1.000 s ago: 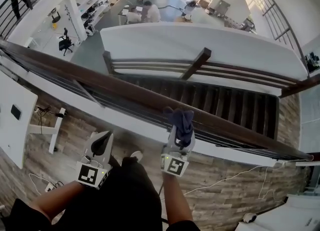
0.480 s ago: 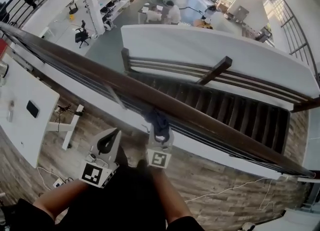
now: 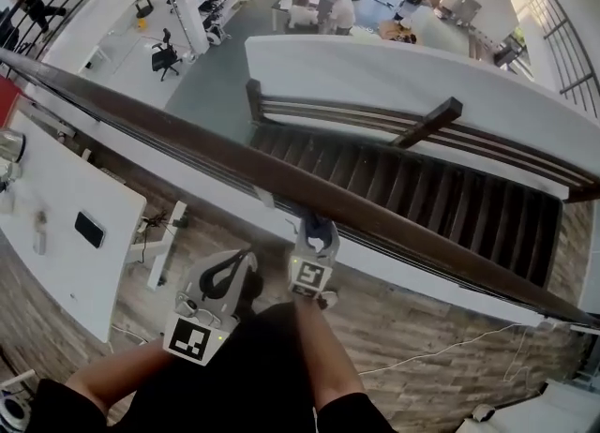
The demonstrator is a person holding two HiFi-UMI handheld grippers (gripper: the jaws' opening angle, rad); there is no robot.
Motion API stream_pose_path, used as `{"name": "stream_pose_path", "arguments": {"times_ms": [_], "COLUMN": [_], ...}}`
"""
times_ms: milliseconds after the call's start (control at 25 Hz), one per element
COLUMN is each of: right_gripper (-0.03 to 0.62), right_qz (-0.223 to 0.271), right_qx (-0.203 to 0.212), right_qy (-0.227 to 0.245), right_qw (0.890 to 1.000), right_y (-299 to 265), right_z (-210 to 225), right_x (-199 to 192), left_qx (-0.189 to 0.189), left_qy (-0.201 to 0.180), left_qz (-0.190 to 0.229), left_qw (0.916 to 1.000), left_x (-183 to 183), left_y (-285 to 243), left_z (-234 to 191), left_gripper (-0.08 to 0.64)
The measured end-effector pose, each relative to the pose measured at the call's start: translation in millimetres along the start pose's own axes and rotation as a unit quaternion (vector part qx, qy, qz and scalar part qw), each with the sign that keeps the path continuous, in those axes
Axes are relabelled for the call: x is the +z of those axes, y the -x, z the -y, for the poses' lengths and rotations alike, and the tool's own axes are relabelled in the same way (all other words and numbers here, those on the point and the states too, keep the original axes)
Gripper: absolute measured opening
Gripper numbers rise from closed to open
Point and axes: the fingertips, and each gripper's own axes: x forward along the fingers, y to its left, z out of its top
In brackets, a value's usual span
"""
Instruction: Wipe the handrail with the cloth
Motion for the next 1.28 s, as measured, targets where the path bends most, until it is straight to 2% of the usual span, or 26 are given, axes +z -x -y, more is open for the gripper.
{"name": "stream_pose_path", "arguments": {"times_ms": [160, 360, 520, 880, 1280], "right_gripper": [0.166, 0.166, 0.166, 0.167, 0.167], "right_qz": [-0.030, -0.049, -0.063, -0.068, -0.068], "right_qx": [-0.021, -0.021, -0.020, -0.003, -0.018], "right_qy": [-0.011, -0.012, -0.007, 0.009, -0.003], "right_qw": [0.999, 0.999, 0.998, 0.998, 0.997], "right_y": [-20.3, -34.8, -38.6, -37.8, -27.2], "right_z": [-14.0, -30.1, -40.4, -34.3, -10.8], "right_x": [-13.9, -23.4, -36.6, -37.6, -40.5], "left_qx": [-0.011, -0.032, -0.032, -0.033, -0.031], "left_qy": [-0.007, -0.002, -0.004, 0.003, 0.003], "left_qz": [-0.019, -0.024, -0.032, -0.033, -0.039], "left_qw": [0.9997, 0.9992, 0.9990, 0.9989, 0.9987], "left_x": [-6.5, -7.1, -13.5, -16.1, -15.5], "left_y": [-4.6, -6.0, 1.3, -4.3, -8.8], "left_z": [-15.2, -19.4, -31.5, -28.8, -15.2], "left_gripper": [0.000, 0.000, 0.000, 0.000, 0.000]}}
